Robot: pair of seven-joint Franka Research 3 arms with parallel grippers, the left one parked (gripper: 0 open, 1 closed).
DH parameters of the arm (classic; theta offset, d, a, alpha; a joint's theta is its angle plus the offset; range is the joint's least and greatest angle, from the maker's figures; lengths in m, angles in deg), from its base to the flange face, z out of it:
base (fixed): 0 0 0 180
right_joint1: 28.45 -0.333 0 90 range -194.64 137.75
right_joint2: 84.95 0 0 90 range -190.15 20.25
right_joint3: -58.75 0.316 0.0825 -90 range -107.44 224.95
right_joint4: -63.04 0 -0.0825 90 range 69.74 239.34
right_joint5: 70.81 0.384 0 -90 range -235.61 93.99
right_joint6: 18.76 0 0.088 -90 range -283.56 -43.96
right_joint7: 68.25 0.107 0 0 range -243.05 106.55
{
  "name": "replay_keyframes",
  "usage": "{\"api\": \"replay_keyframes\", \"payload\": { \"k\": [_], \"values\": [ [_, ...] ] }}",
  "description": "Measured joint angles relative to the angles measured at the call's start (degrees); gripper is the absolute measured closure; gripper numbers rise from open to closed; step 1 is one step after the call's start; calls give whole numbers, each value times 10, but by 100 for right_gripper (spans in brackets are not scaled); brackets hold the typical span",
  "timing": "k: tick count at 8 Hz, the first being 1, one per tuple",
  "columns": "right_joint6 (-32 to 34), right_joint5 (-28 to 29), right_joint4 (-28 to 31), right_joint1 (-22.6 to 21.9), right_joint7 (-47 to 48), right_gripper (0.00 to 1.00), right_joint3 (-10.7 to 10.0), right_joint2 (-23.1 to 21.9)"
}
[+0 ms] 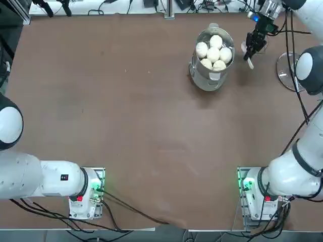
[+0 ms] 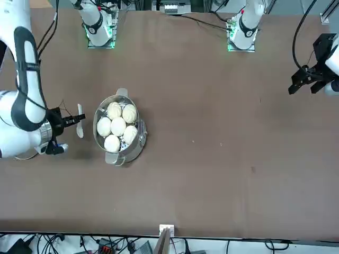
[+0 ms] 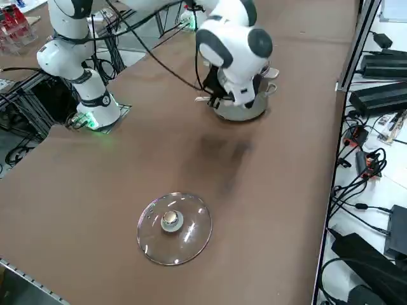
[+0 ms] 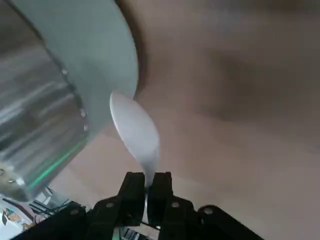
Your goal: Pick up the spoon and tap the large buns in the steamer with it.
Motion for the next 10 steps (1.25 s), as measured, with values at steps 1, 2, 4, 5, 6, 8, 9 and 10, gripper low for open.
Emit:
{"api": "replay_keyframes", "payload": {
  "k": [1,2,4,5,6,8,9,10],
  "values": [
    [-12,1,9,11,-27,93,0,9],
    [-31,9,23,24,-54,93,0,16],
    [-76,32,56,33,-72,93,0,27],
    [-95,47,72,33,-79,93,1,33],
    [-106,61,83,33,-85,93,3,39],
    [-119,68,91,33,-91,93,5,48],
    [-125,68,93,33,-97,93,5,53],
    [-130,68,95,33,-102,93,5,59]
  ]
}}
